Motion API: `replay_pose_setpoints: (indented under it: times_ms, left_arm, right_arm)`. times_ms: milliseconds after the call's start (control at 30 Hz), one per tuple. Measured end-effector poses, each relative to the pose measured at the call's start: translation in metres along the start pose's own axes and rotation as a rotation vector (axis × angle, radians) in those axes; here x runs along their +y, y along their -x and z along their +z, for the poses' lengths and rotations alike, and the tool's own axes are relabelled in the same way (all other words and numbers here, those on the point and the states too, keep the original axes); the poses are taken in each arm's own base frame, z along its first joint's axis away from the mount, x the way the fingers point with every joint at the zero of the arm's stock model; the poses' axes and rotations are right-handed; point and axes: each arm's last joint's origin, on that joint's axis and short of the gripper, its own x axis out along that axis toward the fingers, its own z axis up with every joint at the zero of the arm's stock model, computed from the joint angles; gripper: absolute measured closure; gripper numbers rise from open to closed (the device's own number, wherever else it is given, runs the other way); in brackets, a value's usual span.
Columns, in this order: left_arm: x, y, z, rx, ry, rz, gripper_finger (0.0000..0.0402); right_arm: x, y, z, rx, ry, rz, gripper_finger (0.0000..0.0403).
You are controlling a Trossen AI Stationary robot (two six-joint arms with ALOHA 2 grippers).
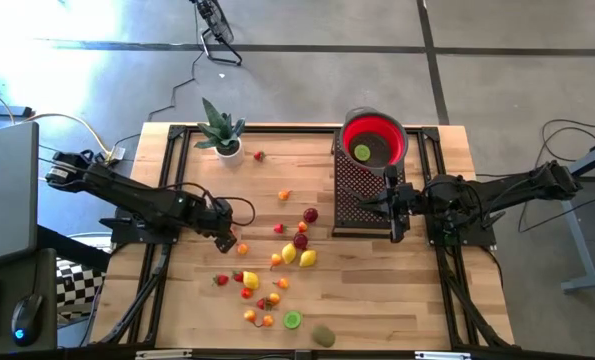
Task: Pick & Place Fruit
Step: Put the pear into the strainer bowl on the shelf
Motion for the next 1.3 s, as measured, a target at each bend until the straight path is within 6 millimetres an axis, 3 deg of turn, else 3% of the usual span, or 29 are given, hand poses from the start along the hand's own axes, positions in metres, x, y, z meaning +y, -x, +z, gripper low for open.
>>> replay_pose_setpoints:
  times_ms: [500,1300]
  left_arm:
    - [-0.01,-0.041,-0.001,0.104,-0.03,0.087,0.0179]
    - [-0.01,-0.043,-0.001,0.102,-0.001,0.094,0.0179]
  right_arm:
    - [0.0,0.0,-0.001,0.006,0.001,0.0,0.0399]
    - [0.0,0.0,-0.001,0.006,0.001,0.0,0.0399]
